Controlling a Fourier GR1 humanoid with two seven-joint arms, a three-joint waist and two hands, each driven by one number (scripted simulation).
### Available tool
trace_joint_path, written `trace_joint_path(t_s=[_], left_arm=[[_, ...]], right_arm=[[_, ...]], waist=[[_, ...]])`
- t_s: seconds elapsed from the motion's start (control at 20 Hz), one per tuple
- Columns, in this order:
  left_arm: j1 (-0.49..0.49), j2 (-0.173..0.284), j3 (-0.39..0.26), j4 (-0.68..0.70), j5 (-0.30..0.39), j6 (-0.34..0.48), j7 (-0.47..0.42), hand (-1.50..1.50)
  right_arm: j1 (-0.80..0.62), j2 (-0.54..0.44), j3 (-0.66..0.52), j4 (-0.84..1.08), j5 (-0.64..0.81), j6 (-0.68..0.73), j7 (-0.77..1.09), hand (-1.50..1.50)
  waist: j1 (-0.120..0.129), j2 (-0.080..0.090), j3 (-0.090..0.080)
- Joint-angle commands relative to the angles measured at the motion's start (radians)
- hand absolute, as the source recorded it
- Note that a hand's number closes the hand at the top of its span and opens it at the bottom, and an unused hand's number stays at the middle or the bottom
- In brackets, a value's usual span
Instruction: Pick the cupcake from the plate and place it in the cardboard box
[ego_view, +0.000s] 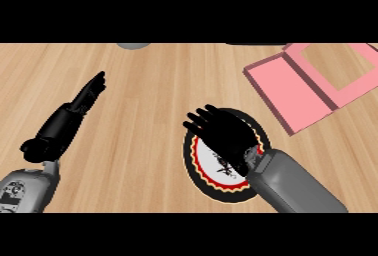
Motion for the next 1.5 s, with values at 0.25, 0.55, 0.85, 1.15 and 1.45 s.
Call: trace_joint_path(t_s=[0.25, 0.55, 0.85, 1.15, 1.45], left_arm=[[-0.013, -0.056, 0.035, 0.01, -0.044, -0.017, -0.006, 0.0], [-0.03, -0.048, 0.085, 0.09, -0.049, -0.075, -0.071, 0.0], [0.057, -0.068, 0.077, -0.058, -0.074, -0.087, 0.003, 0.0], [-0.024, -0.109, 0.084, 0.021, -0.103, -0.081, 0.003, 0.0], [-0.024, -0.113, 0.087, -0.007, -0.115, -0.081, 0.019, 0.0]], right_arm=[[0.047, -0.007, -0.046, 0.128, 0.081, -0.099, -0.166, -1.5], [-0.01, 0.1, -0.073, 0.222, 0.17, -0.084, -0.1, -1.5], [0.031, 0.074, -0.11, 0.256, 0.227, -0.154, -0.176, -1.5], [0.002, 0.125, -0.133, 0.435, 0.261, -0.239, -0.252, -1.5], [-0.055, 0.111, -0.142, 0.47, 0.264, -0.39, -0.409, 1.5]], waist=[[-0.002, 0.0, 0.0], [-0.002, 0.001, 0.0], [0.0, -0.001, 0.0], [0.0, 0.001, 0.0], [0.002, 0.001, 0.0]])
